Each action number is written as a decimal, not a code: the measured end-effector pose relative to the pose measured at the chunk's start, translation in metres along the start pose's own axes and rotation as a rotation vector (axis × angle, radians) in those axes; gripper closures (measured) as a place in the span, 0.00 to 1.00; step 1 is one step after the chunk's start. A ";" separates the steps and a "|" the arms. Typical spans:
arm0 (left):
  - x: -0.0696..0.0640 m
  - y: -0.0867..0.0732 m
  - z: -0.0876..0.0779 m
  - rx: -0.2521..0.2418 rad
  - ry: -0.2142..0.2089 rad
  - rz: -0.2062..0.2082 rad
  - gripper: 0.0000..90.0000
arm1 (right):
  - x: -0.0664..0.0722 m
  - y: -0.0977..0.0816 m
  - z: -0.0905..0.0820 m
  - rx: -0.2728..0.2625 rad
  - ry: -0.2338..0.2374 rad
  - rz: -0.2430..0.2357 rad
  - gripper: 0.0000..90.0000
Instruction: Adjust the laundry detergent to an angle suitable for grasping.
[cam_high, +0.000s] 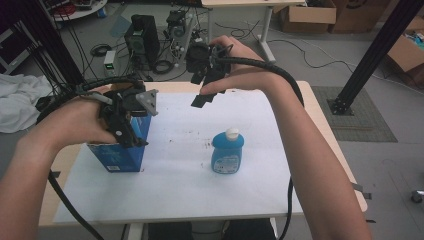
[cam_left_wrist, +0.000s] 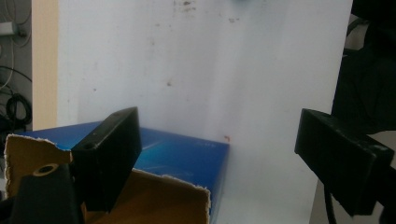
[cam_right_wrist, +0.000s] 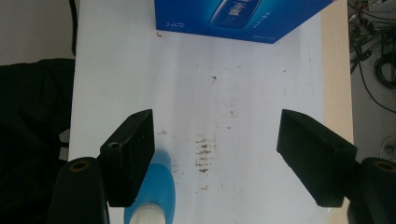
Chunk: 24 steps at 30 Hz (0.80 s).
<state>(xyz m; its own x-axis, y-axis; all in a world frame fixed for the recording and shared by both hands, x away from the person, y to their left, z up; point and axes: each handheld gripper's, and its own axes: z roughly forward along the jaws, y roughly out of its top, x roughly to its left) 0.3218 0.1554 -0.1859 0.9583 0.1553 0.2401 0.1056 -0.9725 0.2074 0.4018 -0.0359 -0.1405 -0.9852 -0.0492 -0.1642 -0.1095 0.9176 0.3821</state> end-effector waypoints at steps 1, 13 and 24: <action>0.000 0.000 0.001 0.001 -0.001 0.000 0.17 | 0.000 0.000 0.000 0.002 0.000 -0.001 0.31; 0.002 0.001 -0.001 0.006 0.002 0.011 0.17 | -0.002 -0.007 -0.004 -0.019 -0.001 0.012 0.31; 0.003 0.002 0.002 -0.001 -0.002 -0.008 0.17 | -0.002 -0.029 -0.013 -0.080 0.007 0.036 0.30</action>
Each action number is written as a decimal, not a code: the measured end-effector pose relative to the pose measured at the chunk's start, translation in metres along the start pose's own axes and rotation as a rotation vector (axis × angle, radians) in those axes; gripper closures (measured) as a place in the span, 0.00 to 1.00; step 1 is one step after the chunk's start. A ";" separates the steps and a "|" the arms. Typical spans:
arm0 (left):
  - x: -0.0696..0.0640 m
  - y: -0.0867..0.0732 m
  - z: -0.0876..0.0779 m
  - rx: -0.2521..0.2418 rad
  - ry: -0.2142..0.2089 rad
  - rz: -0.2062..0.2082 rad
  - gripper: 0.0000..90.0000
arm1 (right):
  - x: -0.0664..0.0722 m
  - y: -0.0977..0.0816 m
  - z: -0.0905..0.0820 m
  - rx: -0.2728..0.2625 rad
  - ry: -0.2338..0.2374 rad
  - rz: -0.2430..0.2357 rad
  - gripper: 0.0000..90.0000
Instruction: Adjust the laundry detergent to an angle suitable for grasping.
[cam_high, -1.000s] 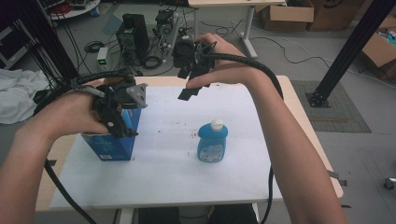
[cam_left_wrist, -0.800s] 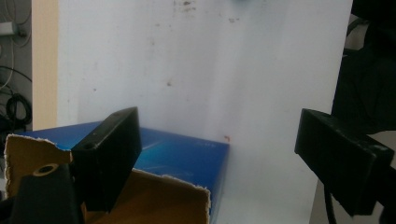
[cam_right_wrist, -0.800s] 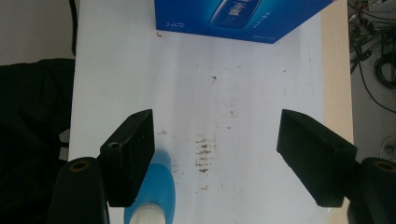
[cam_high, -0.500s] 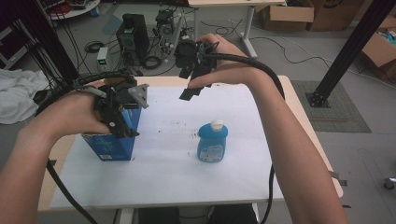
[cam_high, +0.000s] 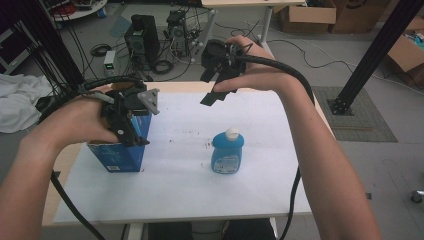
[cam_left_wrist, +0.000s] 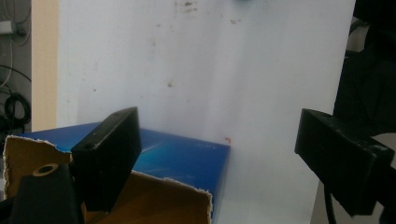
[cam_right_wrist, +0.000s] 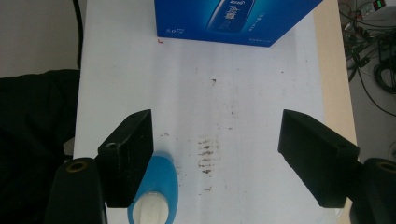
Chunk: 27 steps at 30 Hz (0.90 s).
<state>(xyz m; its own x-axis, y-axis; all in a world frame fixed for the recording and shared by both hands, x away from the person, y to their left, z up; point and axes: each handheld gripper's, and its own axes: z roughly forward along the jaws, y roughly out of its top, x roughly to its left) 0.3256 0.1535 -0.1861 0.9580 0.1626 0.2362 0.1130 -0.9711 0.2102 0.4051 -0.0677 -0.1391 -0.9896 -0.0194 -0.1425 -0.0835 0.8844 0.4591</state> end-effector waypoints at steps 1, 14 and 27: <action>0.001 0.001 -0.001 0.008 0.001 0.010 0.17 | 0.000 -0.002 -0.001 -0.006 -0.001 0.003 0.30; 0.003 0.008 0.000 -0.001 -0.002 0.008 0.17 | 0.002 -0.039 -0.009 -0.079 0.008 0.026 0.29; 0.004 0.008 0.001 -0.013 0.003 -0.017 0.17 | 0.001 -0.043 -0.009 -0.083 0.004 0.033 0.28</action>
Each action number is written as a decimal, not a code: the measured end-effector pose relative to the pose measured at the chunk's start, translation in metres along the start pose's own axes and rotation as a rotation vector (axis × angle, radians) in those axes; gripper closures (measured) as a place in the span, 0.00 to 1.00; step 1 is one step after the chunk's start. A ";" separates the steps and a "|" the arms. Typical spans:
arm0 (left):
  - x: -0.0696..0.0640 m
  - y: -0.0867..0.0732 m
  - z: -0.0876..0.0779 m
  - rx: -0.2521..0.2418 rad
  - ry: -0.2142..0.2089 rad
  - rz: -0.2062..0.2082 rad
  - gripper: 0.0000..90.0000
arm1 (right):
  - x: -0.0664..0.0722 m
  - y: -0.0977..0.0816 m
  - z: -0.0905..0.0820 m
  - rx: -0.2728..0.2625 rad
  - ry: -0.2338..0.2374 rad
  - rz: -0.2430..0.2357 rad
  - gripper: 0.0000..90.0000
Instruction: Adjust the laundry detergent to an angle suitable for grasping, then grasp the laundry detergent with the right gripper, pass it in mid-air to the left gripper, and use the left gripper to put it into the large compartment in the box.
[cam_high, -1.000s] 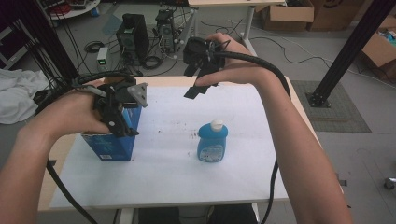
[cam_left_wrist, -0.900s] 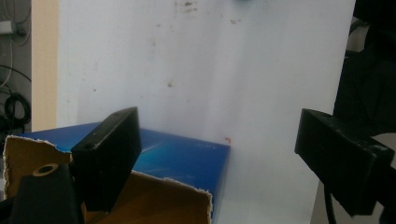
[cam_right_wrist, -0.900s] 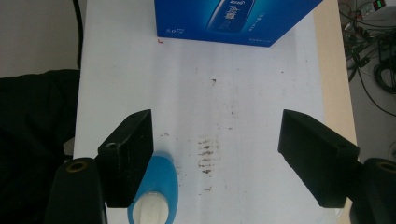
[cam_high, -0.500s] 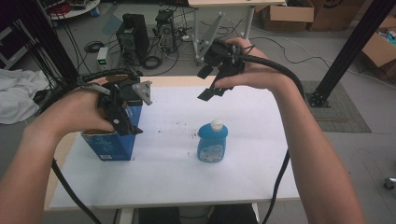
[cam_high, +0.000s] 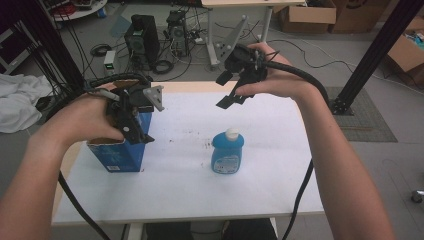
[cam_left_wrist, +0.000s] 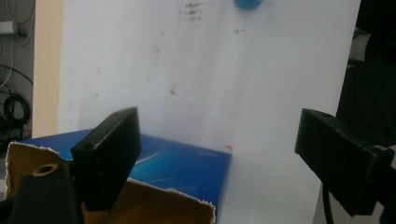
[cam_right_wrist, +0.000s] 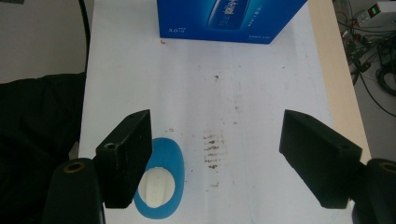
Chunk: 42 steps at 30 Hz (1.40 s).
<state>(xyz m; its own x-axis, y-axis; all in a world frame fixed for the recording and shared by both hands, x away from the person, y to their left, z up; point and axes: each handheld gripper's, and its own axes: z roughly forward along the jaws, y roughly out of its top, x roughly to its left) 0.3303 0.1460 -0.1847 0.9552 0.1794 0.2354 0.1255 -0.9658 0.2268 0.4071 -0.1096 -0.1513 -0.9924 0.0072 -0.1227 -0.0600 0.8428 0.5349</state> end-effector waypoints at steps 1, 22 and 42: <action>0.000 0.001 0.000 0.002 -0.003 0.004 0.17 | 0.001 0.002 0.001 0.002 0.002 -0.001 0.28; 0.000 0.014 -0.001 0.002 0.005 0.021 0.17 | 0.003 -0.020 -0.008 -0.003 -0.011 0.014 0.28; -0.002 0.027 0.001 0.000 0.008 0.024 0.17 | 0.012 -0.072 -0.010 -0.033 -0.017 0.053 0.27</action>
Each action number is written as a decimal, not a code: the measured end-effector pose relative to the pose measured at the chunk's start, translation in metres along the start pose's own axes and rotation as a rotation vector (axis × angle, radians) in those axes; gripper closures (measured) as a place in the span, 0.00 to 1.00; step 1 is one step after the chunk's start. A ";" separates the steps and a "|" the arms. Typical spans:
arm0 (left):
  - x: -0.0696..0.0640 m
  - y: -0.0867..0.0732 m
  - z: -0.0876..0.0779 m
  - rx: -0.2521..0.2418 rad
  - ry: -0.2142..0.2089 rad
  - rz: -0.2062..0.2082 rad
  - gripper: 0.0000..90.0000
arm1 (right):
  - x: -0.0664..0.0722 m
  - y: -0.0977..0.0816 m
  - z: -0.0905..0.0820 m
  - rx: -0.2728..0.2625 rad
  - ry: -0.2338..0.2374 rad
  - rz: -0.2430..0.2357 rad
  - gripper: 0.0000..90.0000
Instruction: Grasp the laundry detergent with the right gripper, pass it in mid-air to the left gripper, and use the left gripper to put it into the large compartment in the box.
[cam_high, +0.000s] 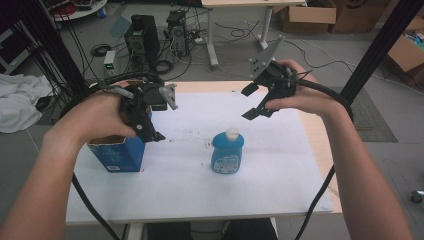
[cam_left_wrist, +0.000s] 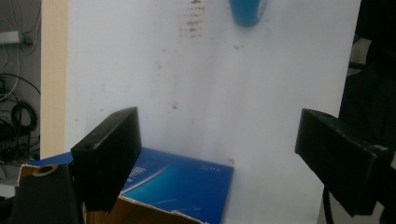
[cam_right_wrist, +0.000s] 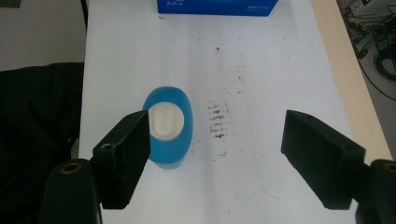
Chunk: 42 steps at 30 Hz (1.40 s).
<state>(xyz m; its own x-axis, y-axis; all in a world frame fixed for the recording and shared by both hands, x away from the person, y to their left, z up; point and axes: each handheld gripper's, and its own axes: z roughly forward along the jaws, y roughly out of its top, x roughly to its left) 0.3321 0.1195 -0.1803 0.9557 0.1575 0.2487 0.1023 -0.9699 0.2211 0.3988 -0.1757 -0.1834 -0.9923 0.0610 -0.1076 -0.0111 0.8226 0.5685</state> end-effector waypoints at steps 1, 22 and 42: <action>0.000 0.000 0.000 0.001 -0.001 0.002 0.17 | 0.000 -0.003 0.001 -0.002 0.002 0.000 0.27; 0.002 0.006 0.006 0.030 -0.009 0.016 0.17 | 0.007 -0.054 0.030 -0.058 0.069 0.017 0.25; 0.002 0.008 0.010 0.017 -0.013 0.011 0.17 | 0.014 -0.077 0.062 -0.073 0.105 0.029 0.23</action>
<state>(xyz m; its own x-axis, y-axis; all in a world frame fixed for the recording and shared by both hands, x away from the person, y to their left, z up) 0.3373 0.1099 -0.1872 0.9603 0.1442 0.2388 0.0961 -0.9747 0.2019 0.3933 -0.2029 -0.2797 -0.9998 0.0213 -0.0061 0.0128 0.7778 0.6284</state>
